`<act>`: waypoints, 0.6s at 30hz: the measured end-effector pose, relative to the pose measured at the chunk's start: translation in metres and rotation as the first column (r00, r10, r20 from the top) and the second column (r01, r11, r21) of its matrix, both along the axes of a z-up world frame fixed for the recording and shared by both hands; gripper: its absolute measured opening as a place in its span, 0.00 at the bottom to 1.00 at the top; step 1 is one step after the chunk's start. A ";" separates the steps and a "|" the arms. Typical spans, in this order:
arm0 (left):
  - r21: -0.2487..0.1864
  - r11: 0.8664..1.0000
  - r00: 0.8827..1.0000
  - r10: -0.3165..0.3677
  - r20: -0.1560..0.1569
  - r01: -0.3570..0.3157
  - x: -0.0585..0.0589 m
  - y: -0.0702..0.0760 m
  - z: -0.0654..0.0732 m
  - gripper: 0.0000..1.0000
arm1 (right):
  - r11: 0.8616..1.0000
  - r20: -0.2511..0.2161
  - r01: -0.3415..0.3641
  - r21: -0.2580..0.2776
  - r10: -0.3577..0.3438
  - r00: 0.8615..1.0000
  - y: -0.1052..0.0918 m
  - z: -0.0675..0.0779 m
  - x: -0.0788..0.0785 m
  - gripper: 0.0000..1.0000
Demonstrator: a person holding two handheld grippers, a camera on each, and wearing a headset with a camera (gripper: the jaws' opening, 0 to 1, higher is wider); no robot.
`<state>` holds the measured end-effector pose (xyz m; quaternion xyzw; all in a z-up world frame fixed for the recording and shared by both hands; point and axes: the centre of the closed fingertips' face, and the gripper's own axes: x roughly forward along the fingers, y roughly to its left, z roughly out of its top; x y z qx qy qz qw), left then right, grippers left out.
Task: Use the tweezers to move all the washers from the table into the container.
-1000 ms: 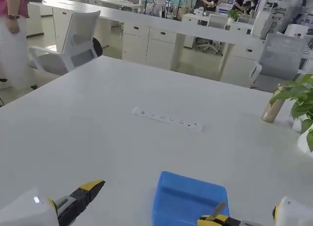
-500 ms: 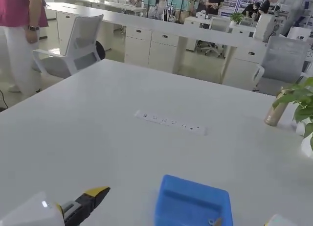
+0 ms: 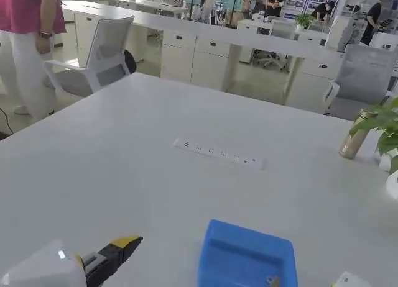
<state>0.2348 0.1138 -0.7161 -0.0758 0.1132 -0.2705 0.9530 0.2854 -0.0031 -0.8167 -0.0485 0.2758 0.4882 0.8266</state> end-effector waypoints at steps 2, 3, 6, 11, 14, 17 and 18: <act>0.003 1.000 1.000 -0.001 -0.001 0.001 0.000 0.000 0.000 0.89 | 1.000 0.014 -0.004 -0.015 0.004 1.000 0.000 0.001 -0.001 0.03; 0.004 1.000 1.000 -0.001 -0.003 0.001 0.000 0.000 -0.001 0.89 | 1.000 0.016 -0.008 -0.019 0.008 1.000 0.000 0.000 -0.001 0.03; -0.001 1.000 1.000 -0.004 -0.002 0.004 0.000 0.000 0.000 0.89 | 1.000 0.021 -0.014 -0.027 0.014 1.000 -0.001 0.001 -0.002 0.03; 0.006 1.000 1.000 -0.003 -0.007 0.003 0.000 0.000 -0.001 0.88 | 1.000 0.023 -0.002 -0.024 0.003 1.000 -0.003 0.003 0.001 0.03; 0.008 1.000 1.000 -0.006 -0.008 0.006 0.000 0.000 -0.002 0.88 | 0.999 0.028 -0.003 -0.035 0.004 1.000 -0.004 0.001 0.001 0.03; 0.010 1.000 1.000 -0.008 -0.013 0.008 -0.001 0.000 -0.003 0.87 | 1.000 0.021 -0.005 -0.022 0.005 1.000 -0.003 0.001 0.000 0.03; 0.014 1.000 1.000 -0.009 -0.014 0.009 -0.001 0.000 -0.003 0.87 | 1.000 0.021 -0.002 -0.021 0.003 1.000 -0.003 0.001 0.001 0.03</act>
